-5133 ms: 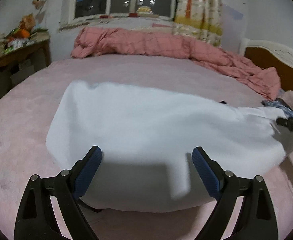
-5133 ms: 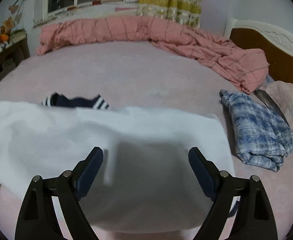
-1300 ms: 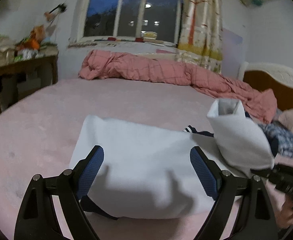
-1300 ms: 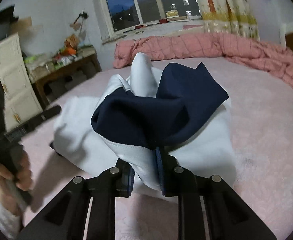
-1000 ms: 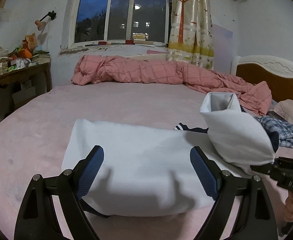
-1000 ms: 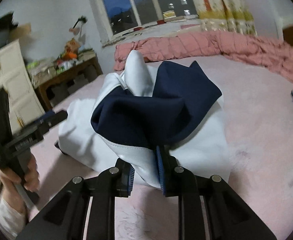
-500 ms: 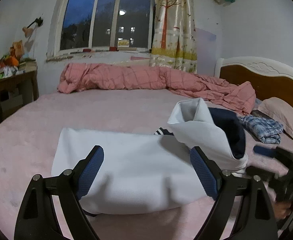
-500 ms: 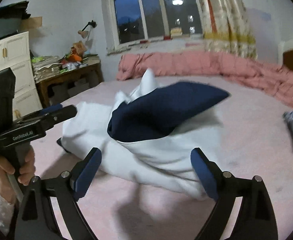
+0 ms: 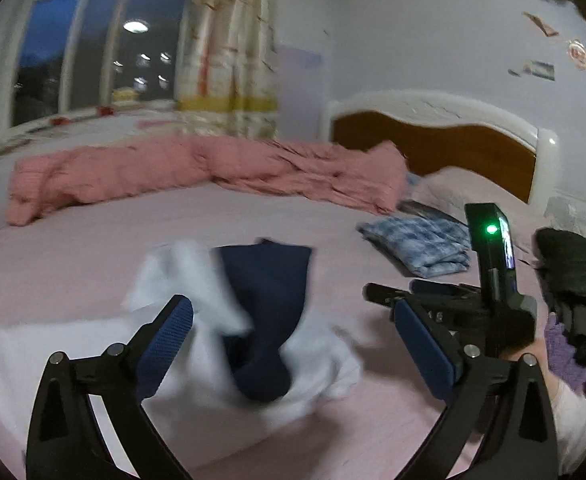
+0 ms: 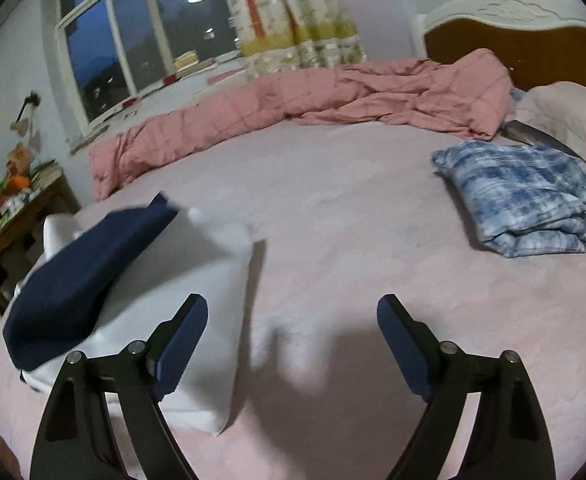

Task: Fold large clothes
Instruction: 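Grasp the folded jacket's navy edge with the left tool and lift it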

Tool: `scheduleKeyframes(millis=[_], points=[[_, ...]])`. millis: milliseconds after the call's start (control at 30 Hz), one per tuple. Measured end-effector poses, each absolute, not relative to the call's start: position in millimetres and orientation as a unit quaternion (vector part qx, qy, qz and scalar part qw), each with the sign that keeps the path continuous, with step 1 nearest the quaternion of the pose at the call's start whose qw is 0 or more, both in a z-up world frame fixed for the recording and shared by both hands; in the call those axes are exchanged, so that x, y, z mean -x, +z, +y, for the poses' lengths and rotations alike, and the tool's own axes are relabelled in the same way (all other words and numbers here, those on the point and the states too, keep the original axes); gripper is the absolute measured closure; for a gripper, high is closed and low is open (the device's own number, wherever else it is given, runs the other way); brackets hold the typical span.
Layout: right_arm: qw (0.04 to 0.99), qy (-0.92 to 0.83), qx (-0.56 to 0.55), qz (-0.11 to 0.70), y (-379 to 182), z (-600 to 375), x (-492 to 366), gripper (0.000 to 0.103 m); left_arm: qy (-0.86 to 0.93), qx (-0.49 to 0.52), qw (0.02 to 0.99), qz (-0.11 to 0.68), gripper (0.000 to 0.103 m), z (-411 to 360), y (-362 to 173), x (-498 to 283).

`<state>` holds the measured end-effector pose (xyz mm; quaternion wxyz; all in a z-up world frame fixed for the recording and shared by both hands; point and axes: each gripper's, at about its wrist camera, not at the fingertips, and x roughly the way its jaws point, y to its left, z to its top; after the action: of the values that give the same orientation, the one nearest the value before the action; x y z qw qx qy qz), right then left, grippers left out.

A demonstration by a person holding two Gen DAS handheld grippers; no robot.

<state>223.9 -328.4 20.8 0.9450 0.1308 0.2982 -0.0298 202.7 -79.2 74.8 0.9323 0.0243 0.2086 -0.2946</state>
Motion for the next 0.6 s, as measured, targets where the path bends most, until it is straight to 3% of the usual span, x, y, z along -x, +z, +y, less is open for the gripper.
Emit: scheduleKeyframes(millis=[100, 300, 367, 467, 600], points=[[0.946, -0.03, -0.139, 0.291, 24, -338, -222, 0.015, -0.285, -0.036, 0.931, 0.225, 0.004, -110, 79, -224], [0.96, -0.06, -0.137, 0.239, 37, -347, -209, 0.015, -0.198, -0.017, 0.917, 0.345, 0.039, -117, 49, -290], [0.959, -0.042, -0.138, 0.245, 38, -345, -210, 0.015, -0.154, 0.028, 0.928, 0.339, 0.084, -94, 48, -295], [0.957, -0.018, -0.131, 0.257, 35, -332, -208, 0.015, -0.164, 0.084, 0.938, 0.293, 0.094, -65, 57, -282], [0.961, 0.016, -0.077, 0.266, 29, -297, -213, 0.015, -0.09, 0.01, 0.949, 0.302, 0.095, -61, 41, -287]])
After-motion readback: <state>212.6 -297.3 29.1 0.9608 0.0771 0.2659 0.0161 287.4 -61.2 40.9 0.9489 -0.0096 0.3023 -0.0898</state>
